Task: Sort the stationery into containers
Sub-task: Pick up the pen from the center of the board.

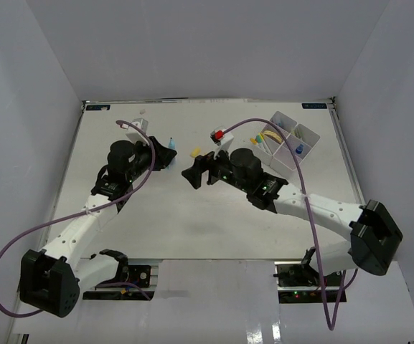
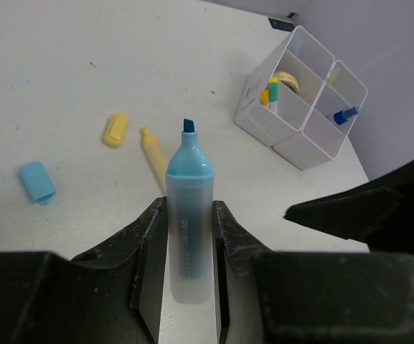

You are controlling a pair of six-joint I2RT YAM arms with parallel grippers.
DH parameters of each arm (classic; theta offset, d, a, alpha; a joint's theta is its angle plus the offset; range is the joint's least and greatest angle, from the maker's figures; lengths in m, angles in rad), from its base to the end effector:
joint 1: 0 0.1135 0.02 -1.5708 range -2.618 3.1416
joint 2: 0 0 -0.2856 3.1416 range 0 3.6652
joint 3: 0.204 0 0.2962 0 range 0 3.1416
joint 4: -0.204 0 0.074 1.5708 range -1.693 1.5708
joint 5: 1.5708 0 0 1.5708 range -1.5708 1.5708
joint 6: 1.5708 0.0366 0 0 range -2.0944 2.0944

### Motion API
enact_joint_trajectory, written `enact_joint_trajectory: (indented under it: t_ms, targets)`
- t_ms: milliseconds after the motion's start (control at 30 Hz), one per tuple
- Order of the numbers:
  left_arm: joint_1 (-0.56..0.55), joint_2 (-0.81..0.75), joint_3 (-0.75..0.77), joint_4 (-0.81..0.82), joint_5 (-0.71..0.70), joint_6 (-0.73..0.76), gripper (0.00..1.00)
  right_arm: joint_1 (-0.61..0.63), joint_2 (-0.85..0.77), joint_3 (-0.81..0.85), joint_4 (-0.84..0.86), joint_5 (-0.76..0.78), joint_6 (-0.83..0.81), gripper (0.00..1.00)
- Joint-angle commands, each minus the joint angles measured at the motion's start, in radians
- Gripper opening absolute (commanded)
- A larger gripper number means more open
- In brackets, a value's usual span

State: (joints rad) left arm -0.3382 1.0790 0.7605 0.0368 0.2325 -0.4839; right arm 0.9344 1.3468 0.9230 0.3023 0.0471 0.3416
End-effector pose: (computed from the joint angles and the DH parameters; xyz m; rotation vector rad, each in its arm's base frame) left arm 0.2658 -0.1024 0.3009 0.0282 1.9189 -0.7788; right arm 0.2126 0.2848 0.3140 -0.4836 1.7105 0.9035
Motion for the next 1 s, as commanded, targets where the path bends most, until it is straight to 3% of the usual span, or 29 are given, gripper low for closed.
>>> enact_joint_trajectory:
  t_ms: [0, 533, 967]
  targets:
    - [-0.007, -0.045, -0.015, 0.092, 0.007, -0.024, 0.07, 0.024, 0.072, 0.099, 0.101, 0.085, 0.020, 0.96]
    - [-0.007, -0.074, -0.040, 0.129, 0.001, -0.005, 0.07, 0.075, 0.305, 0.327, 0.044, 0.094, 0.020, 0.82]
    - [-0.009, -0.073, -0.056, 0.153, 0.031, -0.025, 0.07, 0.078, 0.328, 0.318, 0.132, 0.160, 0.020, 0.61]
